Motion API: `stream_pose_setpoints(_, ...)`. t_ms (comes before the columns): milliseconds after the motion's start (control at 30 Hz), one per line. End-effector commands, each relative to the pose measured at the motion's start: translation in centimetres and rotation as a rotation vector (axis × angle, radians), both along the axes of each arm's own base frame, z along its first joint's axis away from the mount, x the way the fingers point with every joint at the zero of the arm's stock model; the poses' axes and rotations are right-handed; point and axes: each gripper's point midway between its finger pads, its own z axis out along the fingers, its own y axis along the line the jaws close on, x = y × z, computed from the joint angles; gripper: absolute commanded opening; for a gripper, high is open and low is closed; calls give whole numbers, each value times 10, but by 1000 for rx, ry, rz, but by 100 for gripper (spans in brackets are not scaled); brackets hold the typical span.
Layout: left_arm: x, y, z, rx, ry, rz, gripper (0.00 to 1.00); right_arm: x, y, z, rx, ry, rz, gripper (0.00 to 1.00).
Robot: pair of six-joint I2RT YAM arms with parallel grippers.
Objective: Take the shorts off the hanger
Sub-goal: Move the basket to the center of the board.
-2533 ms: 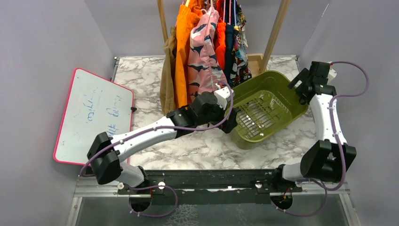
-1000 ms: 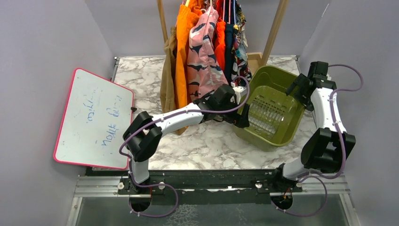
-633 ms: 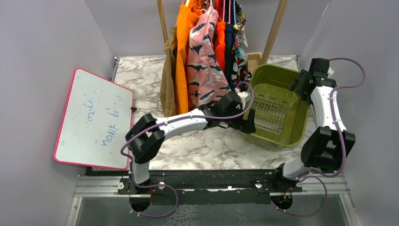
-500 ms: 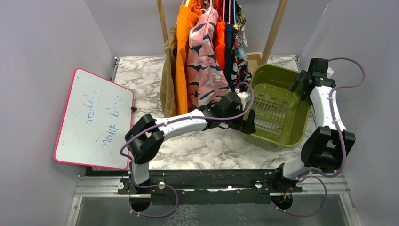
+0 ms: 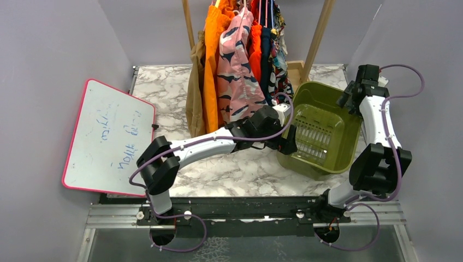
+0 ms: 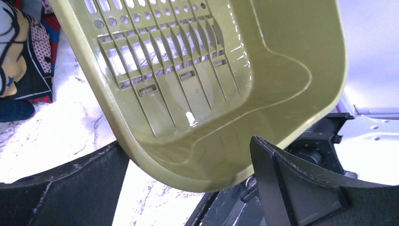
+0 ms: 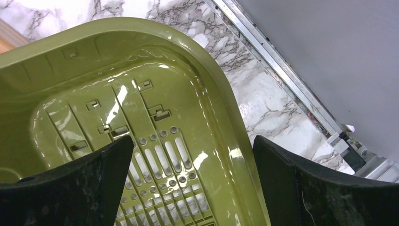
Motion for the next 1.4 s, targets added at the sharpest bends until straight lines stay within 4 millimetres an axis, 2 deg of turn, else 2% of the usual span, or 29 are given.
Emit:
stream_pose_setpoints(0,1,5,31,-44,-86,5,99,2,16,25,48,-61,56,99)
stream_pose_setpoints(133,-2,4,33,-43,-103,-29,99,-7,25,46,58,-154,77,99)
stream_pose_setpoints(267,-7,-3,22,-36,-78,-79,99,-16,30,48,64,-208,79,99)
stream_pose_setpoints(333,-9,-8,13,-29,-53,-103,99,-17,36,46,89,-203,96,99)
stream_pose_setpoints(467,-20,-17,12,-64,-17,-159,98,-8,52,31,164,-189,185,100)
stream_pose_setpoints(567,-31,-23,14,-99,16,-178,98,-6,47,11,156,-136,171,100)
stream_pose_setpoints(667,-43,-35,13,-143,51,-194,98,-3,44,1,159,-90,166,99)
stream_pose_setpoints(800,-55,-56,4,-173,92,-169,98,7,70,-4,276,-97,279,99)
stream_pose_setpoints(900,-61,-73,6,-231,130,-158,98,11,91,3,363,-141,355,99)
stream_pose_setpoints(1033,-62,-85,9,-295,160,-137,98,12,101,24,379,-209,406,99)
stream_pose_setpoints(1200,-69,-104,19,-342,172,-214,99,10,119,45,425,-275,488,100)
stream_pose_setpoints(1367,-87,-122,24,-374,191,-303,99,6,136,65,471,-333,565,100)
